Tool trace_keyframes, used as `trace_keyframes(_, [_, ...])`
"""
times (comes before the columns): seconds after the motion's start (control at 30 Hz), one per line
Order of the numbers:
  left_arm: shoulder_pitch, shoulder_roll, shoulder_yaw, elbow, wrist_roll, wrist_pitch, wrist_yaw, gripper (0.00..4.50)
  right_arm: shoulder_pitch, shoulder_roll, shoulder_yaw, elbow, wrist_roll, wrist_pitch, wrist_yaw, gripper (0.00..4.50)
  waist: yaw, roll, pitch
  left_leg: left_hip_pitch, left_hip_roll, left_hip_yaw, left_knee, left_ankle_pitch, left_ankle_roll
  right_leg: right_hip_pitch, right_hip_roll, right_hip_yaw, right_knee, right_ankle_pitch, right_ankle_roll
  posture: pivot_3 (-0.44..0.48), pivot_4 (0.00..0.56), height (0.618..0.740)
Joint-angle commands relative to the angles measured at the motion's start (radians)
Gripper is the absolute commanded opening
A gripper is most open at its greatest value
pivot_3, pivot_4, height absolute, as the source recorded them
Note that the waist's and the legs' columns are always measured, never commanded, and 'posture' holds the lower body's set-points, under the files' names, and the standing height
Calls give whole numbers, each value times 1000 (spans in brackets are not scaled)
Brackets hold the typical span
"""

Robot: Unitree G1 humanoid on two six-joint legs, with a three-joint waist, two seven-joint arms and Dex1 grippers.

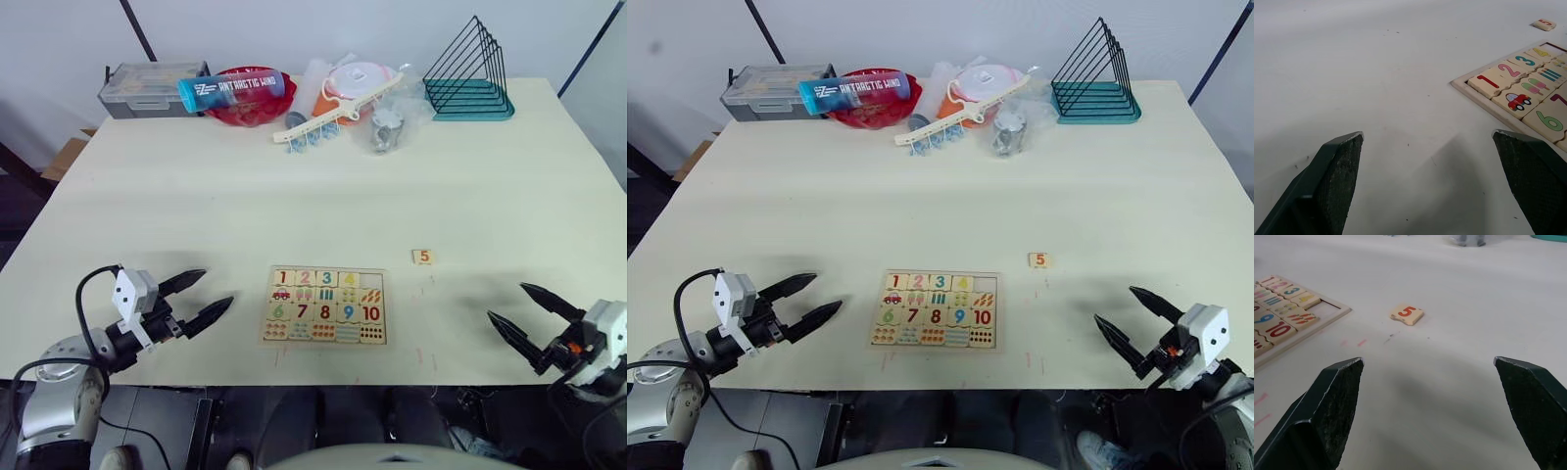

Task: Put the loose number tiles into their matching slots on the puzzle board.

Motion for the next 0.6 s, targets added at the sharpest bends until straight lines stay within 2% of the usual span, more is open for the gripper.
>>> trace_keyframes(0.03, [4, 15, 16, -38, -1, -14, -9, 4500, 3, -17, -12, -49, 16, 21, -12, 4470, 0, 0, 0, 0, 0, 0, 0, 0, 0, 0, 0, 0, 0, 0, 0, 0, 150, 740])
trace_keyframes(0.3, [-37, 33, -11, -26, 18, -55, -66, 4500, -43, -65, -10, -29, 45, 69, 35, 4470, 0, 0, 0, 0, 0, 0, 0, 0, 0, 0, 0, 0, 0, 0, 0, 0, 150, 740])
trace_keyframes(0.6, [-169, 103, -65, 0, 0, -56, -230, 4500, -240, -175, 90, 142, -57, 66, 129, 4470, -4, 0, 0, 0, -1, 0, 0, 0, 0, 0, 1, -1, 0, 0, 0, 0, 150, 740])
